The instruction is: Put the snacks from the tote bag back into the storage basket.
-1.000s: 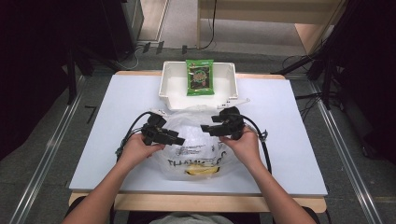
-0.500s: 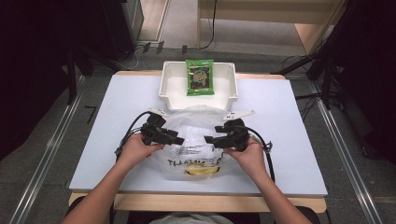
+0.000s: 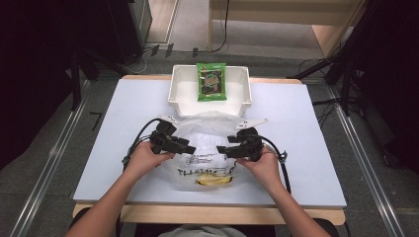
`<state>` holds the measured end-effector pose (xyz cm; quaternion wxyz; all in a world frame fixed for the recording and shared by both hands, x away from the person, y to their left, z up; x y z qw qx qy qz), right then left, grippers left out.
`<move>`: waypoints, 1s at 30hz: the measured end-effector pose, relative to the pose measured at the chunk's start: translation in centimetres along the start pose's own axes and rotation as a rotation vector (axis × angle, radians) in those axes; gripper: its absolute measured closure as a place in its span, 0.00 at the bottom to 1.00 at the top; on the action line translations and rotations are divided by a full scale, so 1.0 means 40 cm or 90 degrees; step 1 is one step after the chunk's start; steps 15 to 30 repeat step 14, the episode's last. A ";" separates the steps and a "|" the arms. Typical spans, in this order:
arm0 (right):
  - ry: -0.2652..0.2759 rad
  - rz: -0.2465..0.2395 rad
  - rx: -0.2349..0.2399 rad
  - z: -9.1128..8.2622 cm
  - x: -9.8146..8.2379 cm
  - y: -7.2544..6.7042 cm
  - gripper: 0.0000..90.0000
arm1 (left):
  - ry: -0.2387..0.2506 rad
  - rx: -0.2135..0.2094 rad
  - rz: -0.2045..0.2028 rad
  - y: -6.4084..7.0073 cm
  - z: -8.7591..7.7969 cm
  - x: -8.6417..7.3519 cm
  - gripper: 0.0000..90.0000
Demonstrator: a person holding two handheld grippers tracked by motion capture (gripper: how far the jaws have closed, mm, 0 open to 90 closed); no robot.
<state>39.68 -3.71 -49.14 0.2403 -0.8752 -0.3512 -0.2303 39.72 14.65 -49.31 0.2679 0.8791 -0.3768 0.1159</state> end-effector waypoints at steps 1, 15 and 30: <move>0.001 -0.001 0.002 0.001 0.000 -0.002 0.42 | 0.000 0.000 0.000 0.000 0.000 0.000 0.51; 0.000 -0.002 0.011 0.003 0.000 -0.002 0.42 | 0.000 -0.004 0.003 0.003 -0.003 0.000 0.51; 0.000 -0.002 0.011 0.003 0.000 -0.002 0.42 | 0.000 -0.004 0.003 0.003 -0.003 0.000 0.51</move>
Point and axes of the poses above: each handheld gripper's, and its own axes: z roughly forward along the jaws, x roughly out of its top, y roughly to its right, the point moved 8 cm from there along z, roughly forward along the jaws, and after that the axes turned 13 degrees about -y, right-handed, at the moved point
